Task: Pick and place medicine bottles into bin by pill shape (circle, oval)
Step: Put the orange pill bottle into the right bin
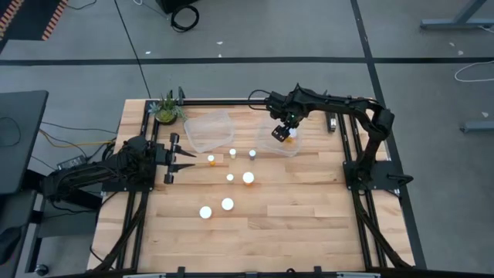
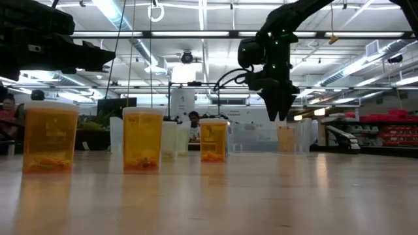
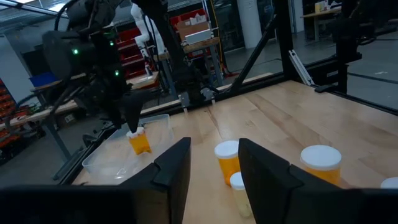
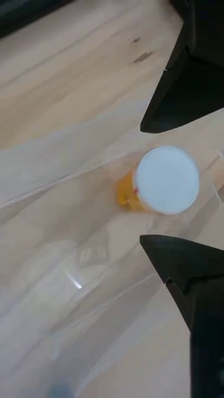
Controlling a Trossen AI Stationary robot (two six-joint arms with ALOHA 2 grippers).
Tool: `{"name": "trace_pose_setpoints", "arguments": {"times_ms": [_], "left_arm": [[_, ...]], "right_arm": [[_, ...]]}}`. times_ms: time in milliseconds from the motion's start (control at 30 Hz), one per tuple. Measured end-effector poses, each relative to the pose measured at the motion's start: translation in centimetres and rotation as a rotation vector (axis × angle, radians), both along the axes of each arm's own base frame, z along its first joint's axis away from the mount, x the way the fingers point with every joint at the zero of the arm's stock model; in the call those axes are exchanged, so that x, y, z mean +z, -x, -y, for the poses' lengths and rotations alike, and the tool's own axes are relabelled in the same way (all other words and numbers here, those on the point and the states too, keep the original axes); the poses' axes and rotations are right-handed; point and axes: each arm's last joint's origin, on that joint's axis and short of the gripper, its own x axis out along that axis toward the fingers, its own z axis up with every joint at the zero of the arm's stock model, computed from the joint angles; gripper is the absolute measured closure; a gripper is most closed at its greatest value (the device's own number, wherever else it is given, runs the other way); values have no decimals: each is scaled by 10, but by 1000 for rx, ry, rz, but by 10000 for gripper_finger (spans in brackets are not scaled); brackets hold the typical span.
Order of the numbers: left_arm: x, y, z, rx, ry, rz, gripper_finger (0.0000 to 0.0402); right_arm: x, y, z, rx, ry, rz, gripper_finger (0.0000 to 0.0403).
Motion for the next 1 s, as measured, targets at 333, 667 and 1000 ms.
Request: {"name": "trace_pose_setpoints", "arguments": {"times_ms": [333, 667, 1000], "left_arm": [[0, 0, 0, 0, 0, 0, 259], [0, 0, 0, 0, 0, 0, 260], [0, 0, 0, 0, 0, 0, 256]], "right_arm": [[23, -31, -43, 132, 68, 81, 113], [27, -60, -107, 256, 74, 185, 113], [20, -74, -139, 302, 64, 236, 113]]}}
